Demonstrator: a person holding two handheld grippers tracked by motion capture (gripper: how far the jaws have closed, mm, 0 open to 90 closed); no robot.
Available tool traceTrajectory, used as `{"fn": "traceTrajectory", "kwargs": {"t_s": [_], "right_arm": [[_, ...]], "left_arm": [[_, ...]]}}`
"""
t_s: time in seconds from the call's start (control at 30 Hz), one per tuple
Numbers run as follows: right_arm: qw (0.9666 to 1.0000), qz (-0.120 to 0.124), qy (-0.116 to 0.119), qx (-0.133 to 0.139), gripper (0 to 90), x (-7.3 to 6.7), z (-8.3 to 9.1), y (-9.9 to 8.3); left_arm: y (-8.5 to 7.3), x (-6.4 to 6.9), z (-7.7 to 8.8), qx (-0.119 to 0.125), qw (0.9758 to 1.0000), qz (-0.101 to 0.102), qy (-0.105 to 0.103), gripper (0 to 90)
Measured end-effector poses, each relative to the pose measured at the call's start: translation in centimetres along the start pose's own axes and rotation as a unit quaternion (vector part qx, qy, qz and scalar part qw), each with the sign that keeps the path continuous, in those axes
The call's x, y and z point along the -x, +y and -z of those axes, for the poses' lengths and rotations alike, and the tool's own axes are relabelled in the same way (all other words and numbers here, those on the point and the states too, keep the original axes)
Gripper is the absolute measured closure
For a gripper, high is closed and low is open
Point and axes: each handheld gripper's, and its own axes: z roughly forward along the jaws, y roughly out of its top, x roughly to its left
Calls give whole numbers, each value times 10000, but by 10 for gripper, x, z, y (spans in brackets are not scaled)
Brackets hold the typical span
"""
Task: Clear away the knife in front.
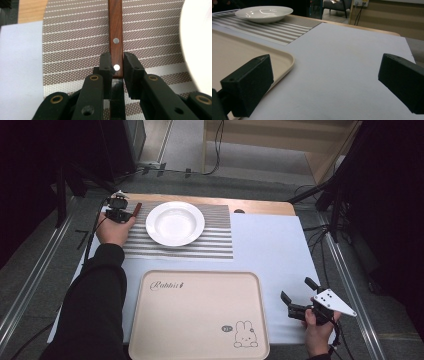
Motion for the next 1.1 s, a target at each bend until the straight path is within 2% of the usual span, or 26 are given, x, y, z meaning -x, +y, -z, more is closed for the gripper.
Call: {"fn": "traceTrajectory", "kwargs": {"t_s": [0.1, 0.43, 0.57, 0.8, 1.1], "right_arm": [[10000, 2, -12, 9, 0, 0, 0, 0], [10000, -5, 10, 13, 0, 0, 1, 0], [10000, 18, 11, 19, 0, 0, 1, 0], [10000, 30, 1, 11, 0, -1, 1, 0], [10000, 44, 8, 11, 0, -1, 1, 0]], "left_arm": [[0, 1, 4, 18, 10000, -38, -17, 773], [-10, 0, 18, 97, 9998, 33, -158, 773], [-15, -3, 29, 127, 9997, -41, -218, 773], [-20, -8, 43, 193, 9993, -44, -318, 773], [-38, -1, 53, 261, 9983, -102, -512, 773]]}}
